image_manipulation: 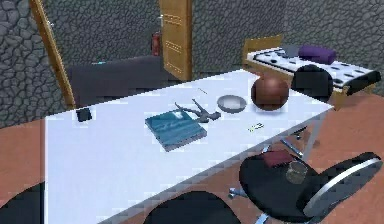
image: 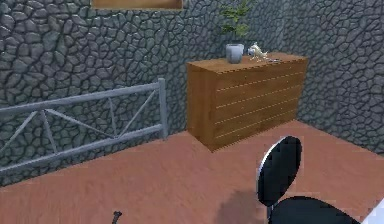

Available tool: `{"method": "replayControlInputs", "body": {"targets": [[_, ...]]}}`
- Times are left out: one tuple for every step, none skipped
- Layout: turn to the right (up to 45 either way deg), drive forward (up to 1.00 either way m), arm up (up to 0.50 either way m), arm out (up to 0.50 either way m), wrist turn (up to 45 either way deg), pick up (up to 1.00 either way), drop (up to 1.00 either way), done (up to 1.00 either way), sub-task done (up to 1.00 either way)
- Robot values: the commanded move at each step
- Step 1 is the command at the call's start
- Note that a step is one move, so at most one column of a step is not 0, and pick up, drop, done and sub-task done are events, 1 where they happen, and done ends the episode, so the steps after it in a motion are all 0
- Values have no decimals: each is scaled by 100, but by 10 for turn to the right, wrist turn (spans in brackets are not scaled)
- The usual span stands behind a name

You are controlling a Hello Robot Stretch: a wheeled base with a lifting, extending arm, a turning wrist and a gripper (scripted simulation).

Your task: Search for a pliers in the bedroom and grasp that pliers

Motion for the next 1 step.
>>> {"method": "replayControlInputs", "body": {"targets": [[30,0,0,0,0,0,0,0,0]]}}
